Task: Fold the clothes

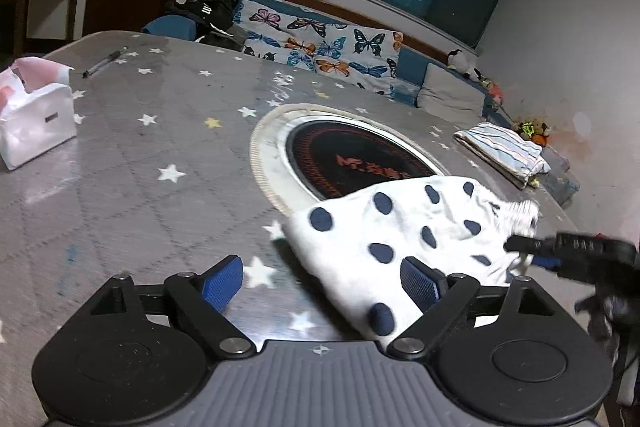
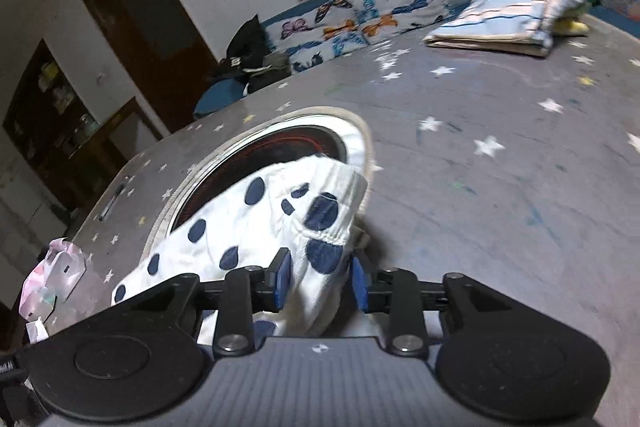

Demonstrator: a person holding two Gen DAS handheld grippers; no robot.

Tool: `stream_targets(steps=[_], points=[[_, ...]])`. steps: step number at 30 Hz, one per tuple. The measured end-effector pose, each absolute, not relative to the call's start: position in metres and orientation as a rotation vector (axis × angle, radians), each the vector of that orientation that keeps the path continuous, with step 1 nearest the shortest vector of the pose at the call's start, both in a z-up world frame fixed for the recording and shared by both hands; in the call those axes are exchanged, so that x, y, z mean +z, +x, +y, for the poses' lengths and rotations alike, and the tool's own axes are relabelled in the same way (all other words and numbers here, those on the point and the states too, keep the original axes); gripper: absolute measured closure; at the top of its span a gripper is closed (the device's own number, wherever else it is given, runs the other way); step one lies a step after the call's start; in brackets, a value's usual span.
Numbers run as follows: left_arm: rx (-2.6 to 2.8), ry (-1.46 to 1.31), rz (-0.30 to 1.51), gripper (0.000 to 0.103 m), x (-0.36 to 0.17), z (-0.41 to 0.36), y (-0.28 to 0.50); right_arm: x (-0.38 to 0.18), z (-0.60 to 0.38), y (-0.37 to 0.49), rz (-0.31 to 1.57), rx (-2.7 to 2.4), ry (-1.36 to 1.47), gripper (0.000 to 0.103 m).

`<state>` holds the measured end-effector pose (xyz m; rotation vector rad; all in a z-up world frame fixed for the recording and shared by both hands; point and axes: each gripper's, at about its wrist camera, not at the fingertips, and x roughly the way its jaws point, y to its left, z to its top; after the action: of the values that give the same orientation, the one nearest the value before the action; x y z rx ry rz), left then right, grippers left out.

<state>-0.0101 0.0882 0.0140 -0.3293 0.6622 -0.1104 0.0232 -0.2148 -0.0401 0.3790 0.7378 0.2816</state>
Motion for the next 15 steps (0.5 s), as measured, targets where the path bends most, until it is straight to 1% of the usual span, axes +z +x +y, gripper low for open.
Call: stream_targets(steps=[5,7,15], points=[[-0.114,-0.375,0.68,0.016,0.01,0.081,-0.01,-0.031,-0.219,0.003,0.683,0.287,0.316,0.069],[-0.11,-0.399,0.689,0.016,0.008,0.079,-0.011,-0.024,-0.218,-0.003,0.661,0.308,0.259,0.062],[-0.079,-0.459,0.726,0.021,0.0,0.071,-0.016,-0.003,-0.188,-0.02,0.599,0.537,0.085,0.058]])
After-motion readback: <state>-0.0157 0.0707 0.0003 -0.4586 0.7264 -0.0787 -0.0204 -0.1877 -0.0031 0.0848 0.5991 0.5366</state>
